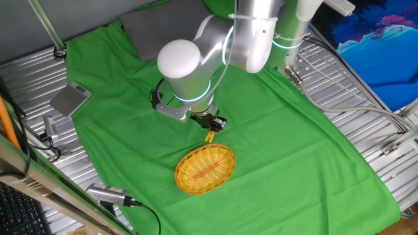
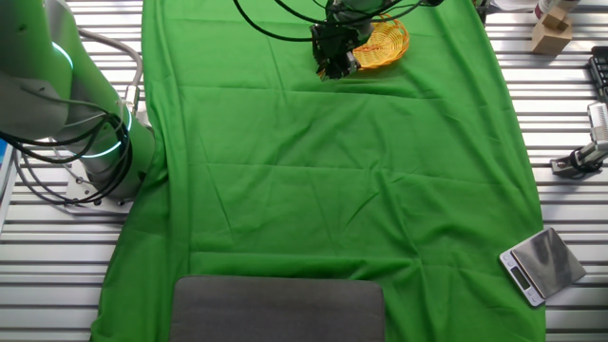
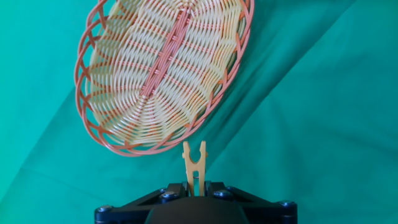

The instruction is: Use a clamp

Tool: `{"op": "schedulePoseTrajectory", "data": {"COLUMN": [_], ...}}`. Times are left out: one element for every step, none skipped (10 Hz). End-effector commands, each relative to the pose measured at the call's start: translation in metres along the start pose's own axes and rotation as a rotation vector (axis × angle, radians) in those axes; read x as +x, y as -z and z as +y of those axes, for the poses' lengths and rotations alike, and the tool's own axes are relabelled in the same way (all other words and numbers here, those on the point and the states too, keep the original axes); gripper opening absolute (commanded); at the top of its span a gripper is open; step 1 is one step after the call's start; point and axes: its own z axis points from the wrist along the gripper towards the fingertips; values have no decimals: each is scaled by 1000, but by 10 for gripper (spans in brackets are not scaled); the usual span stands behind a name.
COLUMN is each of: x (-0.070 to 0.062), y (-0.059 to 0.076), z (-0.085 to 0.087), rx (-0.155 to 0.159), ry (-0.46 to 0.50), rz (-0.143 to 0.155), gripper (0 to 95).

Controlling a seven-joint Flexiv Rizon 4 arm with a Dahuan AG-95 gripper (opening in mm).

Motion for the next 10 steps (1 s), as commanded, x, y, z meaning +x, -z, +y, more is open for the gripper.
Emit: {"op": "schedulePoseTrajectory", "data": {"x": [-1,-1,-2,-3,-4,-4,-5,-6,-7,-7], "y": [-1,-2,-3,-4,-5,-5,-5,-6,-6,-5], "z": [-1,-2,-3,-3,-4,-3,-3,-3,-3,-2], "rx": [-3,-3,-7,-16,-30,-91,-131,-162,-187,-213], "ry": [1,2,3,4,4,-8,-21,-31,-46,-61], "rz": [-2,-2,-4,-5,-8,-27,-43,-60,-75,-89], "gripper": [0,0,0,0,0,0,0,0,0,0]}}
